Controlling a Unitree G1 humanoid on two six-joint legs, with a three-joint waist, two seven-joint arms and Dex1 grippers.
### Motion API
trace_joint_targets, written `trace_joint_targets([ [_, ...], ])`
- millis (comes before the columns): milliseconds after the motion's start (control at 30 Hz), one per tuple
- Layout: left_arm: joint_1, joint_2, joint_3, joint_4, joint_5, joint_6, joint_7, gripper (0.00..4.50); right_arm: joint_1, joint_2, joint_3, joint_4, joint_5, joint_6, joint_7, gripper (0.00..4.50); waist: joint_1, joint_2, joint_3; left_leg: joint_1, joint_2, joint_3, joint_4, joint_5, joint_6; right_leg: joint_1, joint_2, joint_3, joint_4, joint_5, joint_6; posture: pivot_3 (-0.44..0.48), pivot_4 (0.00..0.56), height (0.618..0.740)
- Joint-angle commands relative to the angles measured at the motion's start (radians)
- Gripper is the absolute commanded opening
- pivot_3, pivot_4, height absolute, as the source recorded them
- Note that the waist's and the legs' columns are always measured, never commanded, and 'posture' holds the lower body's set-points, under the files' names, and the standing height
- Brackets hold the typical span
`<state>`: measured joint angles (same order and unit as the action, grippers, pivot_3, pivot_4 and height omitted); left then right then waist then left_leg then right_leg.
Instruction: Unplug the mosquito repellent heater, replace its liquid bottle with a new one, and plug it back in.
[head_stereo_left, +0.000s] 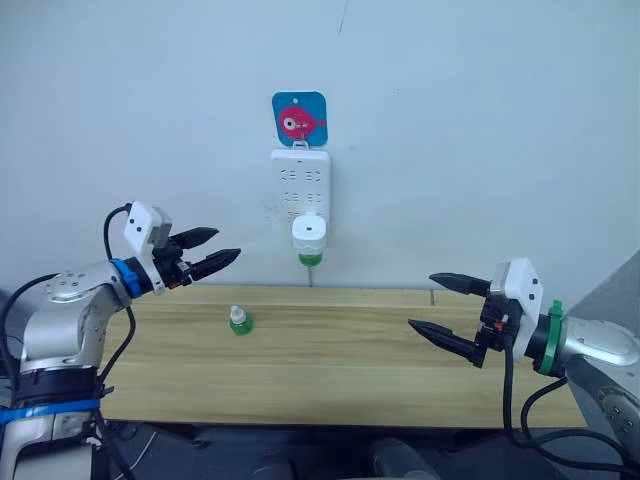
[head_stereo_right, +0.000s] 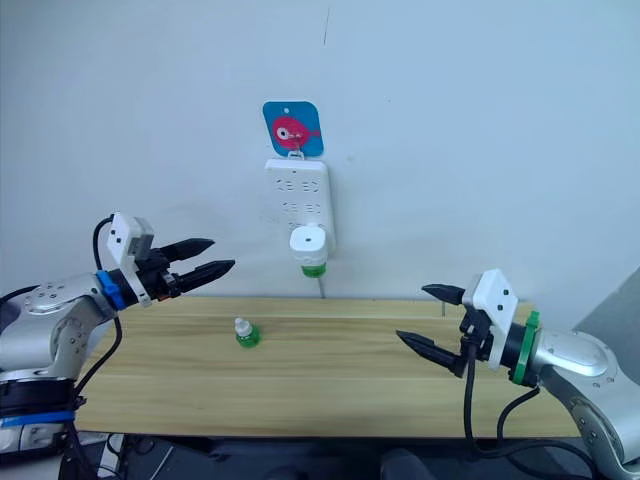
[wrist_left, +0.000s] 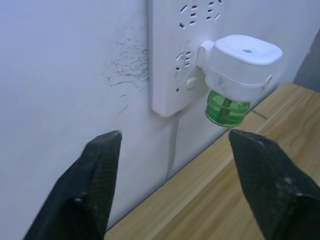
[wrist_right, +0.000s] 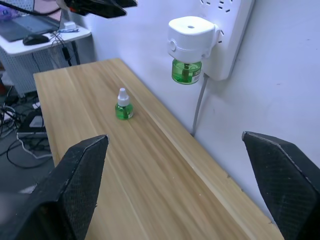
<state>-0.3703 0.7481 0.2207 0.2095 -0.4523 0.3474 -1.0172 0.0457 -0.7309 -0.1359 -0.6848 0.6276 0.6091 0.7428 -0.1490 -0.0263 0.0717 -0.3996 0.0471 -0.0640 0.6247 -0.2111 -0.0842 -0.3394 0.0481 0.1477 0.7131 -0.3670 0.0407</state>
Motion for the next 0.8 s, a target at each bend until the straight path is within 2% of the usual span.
trace_joint_targets([
  [33, -0.062, -0.013, -0.018, 0.063, 0.033, -0.062, -0.006, 3.64, -0.034, 0.011, 0.007, -0.048, -0.002, 0.002, -0.041, 4.5, -0.009, 0.0, 0.001, 0.0, 0.0, 0.0, 0.0, 0.0, 0.0, 0.0, 0.0, 0.0, 0.0, 0.0, 0.0, -0.179, 0.061, 0.733],
  [467, -0.347, -0.116, -0.099, 0.476, 0.154, -0.25, -0.032, 3.64, -0.185, 0.06, 0.113, -0.076, -0.072, 0.143, -0.244, 4.5, -0.041, -0.006, 0.018, -0.003, 0.0, -0.001, 0.003, 0.0, 0.0, -0.002, 0.0, 0.0, 0.0, 0.002, 0.004, -0.229, 0.08, 0.733],
  [633, -0.418, -0.139, -0.12, 0.578, 0.184, -0.294, -0.076, 3.64, -0.256, 0.107, 0.097, -0.128, 0.058, 0.215, -0.251, 4.5, -0.055, -0.005, 0.02, -0.009, 0.0, -0.002, 0.003, 0.0, 0.0, -0.007, 0.0, -0.001, 0.0, 0.002, 0.004, -0.24, 0.086, 0.733],
  [800, -0.488, -0.161, -0.132, 0.677, 0.213, -0.336, -0.099, 3.64, -0.282, 0.09, 0.083, -0.168, 0.141, 0.245, -0.232, 4.5, -0.06, -0.003, 0.023, -0.017, -0.001, -0.008, 0.004, 0.0, 0.0, -0.011, 0.001, -0.006, 0.0, 0.002, 0.004, -0.248, 0.089, 0.733],
])
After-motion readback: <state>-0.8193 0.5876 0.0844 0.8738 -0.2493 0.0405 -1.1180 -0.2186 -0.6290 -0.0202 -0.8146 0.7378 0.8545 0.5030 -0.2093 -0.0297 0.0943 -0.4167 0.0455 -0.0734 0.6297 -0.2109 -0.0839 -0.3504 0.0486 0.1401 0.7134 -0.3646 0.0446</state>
